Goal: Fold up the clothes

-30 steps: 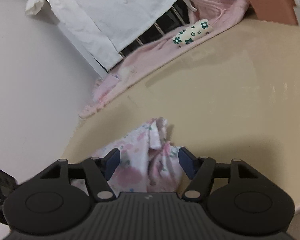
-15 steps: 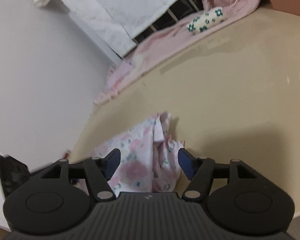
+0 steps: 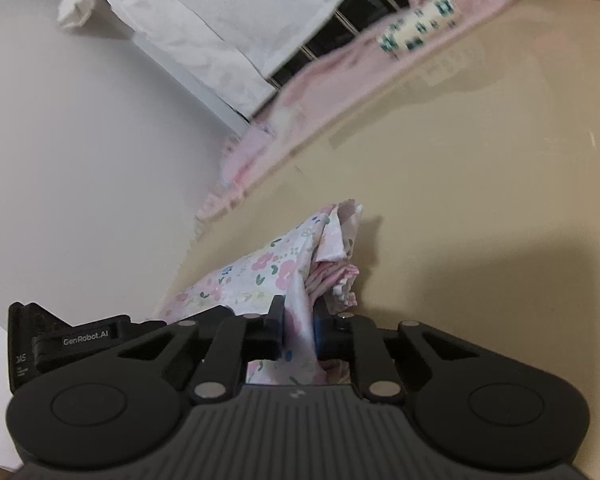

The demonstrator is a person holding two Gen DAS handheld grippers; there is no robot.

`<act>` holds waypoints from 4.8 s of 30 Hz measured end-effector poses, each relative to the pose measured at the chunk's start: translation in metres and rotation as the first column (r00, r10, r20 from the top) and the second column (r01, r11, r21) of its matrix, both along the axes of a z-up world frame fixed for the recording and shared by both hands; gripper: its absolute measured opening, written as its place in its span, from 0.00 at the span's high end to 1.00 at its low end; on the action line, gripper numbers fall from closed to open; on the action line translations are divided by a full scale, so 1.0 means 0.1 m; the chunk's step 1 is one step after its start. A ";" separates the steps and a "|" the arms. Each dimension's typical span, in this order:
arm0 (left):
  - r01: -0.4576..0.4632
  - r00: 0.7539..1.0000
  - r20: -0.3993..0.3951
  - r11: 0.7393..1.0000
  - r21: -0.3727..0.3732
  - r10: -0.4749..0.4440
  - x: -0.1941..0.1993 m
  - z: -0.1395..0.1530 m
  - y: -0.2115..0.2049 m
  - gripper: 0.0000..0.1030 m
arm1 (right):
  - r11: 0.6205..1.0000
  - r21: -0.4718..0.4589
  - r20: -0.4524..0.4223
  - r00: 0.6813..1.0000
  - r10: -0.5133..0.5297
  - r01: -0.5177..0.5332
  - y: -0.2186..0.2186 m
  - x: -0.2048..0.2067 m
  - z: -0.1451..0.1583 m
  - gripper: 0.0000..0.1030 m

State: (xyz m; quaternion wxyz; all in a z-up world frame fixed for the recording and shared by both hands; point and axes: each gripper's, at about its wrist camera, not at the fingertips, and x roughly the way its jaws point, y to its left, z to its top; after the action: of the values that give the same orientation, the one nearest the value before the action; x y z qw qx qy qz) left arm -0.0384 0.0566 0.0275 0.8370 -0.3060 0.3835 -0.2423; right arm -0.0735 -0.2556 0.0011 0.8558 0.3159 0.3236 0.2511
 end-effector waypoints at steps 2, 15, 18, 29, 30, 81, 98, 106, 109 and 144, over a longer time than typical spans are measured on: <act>0.018 0.999 0.038 1.000 0.012 -0.018 0.21 0.24 -0.12 0.83 | 1.000 0.020 0.032 0.999 -0.007 0.007 -0.08 0.12 0.17 0.88; 0.095 0.971 0.211 0.990 0.101 -0.115 2.30 1.42 -1.26 0.83 | 0.989 -0.081 0.221 0.970 -0.106 0.126 -0.90 2.12 1.55 0.88; 0.104 0.978 0.175 0.992 0.072 -0.115 2.95 1.31 -1.43 0.83 | 0.982 -0.126 0.194 0.975 -0.112 0.138 -1.07 2.75 1.57 0.88; 0.078 0.996 0.051 0.997 -0.007 -0.077 4.39 0.31 -1.60 0.83 | 0.980 -0.170 0.024 0.994 -0.103 0.106 -1.40 4.43 0.81 0.88; 0.074 0.996 0.047 0.997 -0.007 -0.074 4.48 0.22 -1.61 0.83 | 0.979 -0.172 0.018 0.994 -0.104 0.105 -1.41 4.50 0.74 0.88; -0.230 0.972 0.174 0.786 0.574 0.157 0.67 -0.18 -0.35 0.15 | 0.805 -0.592 0.139 0.989 0.040 0.050 0.52 1.22 0.19 0.45; -0.318 0.948 0.220 0.669 0.672 0.229 0.38 -0.31 -0.42 0.00 | 0.714 -0.692 0.109 0.993 -0.036 0.102 0.87 0.92 -0.04 0.01; -0.324 0.946 0.222 0.665 0.673 0.236 0.38 -0.31 -0.43 0.00 | 0.712 -0.692 0.108 0.992 -0.061 0.119 0.88 0.91 -0.03 0.01; -0.324 0.946 0.222 0.666 0.672 0.236 0.38 -0.31 -0.43 0.00 | 0.711 -0.693 0.109 0.992 -0.064 0.122 0.89 0.91 -0.04 0.01; -0.321 0.947 0.221 0.669 0.670 0.233 0.34 -0.30 -0.45 0.00 | 0.708 -0.691 0.109 0.989 -0.101 0.148 0.90 0.90 -0.03 0.01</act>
State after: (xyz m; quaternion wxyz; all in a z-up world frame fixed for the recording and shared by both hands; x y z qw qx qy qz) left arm -0.0049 0.0115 -0.0023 0.9377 -0.0073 0.3458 0.0330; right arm 0.0165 -0.1660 -0.0018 0.9364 -0.0162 0.3449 0.0625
